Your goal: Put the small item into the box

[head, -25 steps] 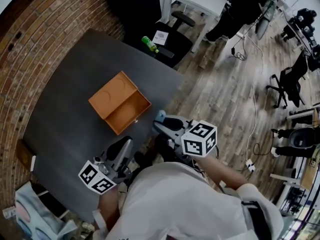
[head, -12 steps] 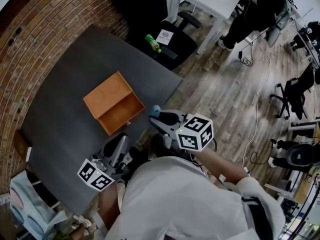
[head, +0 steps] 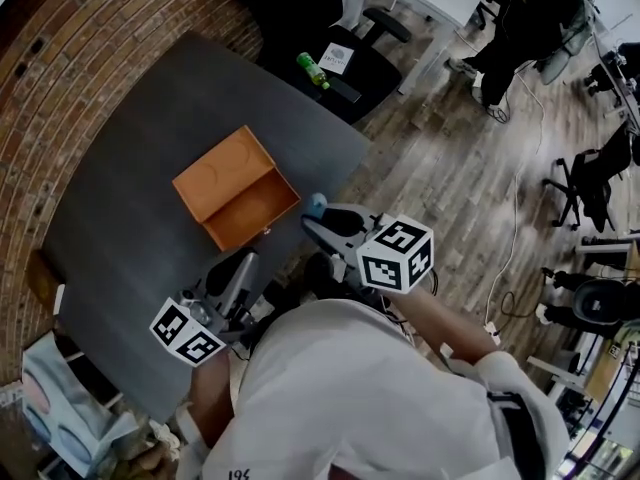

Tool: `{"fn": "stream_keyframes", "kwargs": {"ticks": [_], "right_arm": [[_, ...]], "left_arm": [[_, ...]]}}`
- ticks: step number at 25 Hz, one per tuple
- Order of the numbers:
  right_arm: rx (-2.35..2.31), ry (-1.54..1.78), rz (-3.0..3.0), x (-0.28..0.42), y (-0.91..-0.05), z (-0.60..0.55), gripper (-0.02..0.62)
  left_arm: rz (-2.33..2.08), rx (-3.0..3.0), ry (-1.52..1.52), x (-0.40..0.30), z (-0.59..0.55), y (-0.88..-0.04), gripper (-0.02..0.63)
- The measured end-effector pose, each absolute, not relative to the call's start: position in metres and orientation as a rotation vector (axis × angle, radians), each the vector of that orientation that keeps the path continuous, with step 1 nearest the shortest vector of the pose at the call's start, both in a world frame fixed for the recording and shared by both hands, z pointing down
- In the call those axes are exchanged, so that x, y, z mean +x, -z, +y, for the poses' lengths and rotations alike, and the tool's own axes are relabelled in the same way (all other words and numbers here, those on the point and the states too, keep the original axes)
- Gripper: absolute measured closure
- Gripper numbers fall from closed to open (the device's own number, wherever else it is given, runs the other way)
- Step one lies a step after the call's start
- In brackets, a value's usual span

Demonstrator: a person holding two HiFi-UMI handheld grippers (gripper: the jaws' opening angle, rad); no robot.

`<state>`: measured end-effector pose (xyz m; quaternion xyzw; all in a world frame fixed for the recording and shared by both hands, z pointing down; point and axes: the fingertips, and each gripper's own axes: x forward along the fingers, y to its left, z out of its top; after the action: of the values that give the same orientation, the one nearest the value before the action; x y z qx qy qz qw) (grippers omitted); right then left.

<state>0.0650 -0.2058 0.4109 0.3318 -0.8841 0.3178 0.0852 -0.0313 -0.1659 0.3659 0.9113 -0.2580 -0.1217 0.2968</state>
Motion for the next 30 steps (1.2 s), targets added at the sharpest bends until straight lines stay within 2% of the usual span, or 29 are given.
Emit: {"fn": "stream_keyframes", "kwargs": {"ticks": [10, 15, 30], "right_arm": [[1.013, -0.893, -2.629, 0.057, -0.409, -0.222, 0.514], [0.988, -0.837, -2.621, 0.043, -0.41, -0.245, 0.514], [0.886, -0.806, -2.487, 0.009, -0.468, -0.287, 0.514]], "left_arm": [[-0.685, 2.46, 0.311, -0.04, -0.176, -0.363, 0.577], [-0.742, 2.469, 0.284, -0.053, -0.197, -0.37, 0.538], [-0.814, 2.432, 0.109, -0.058, -0.228, -0.429, 0.537]]}}
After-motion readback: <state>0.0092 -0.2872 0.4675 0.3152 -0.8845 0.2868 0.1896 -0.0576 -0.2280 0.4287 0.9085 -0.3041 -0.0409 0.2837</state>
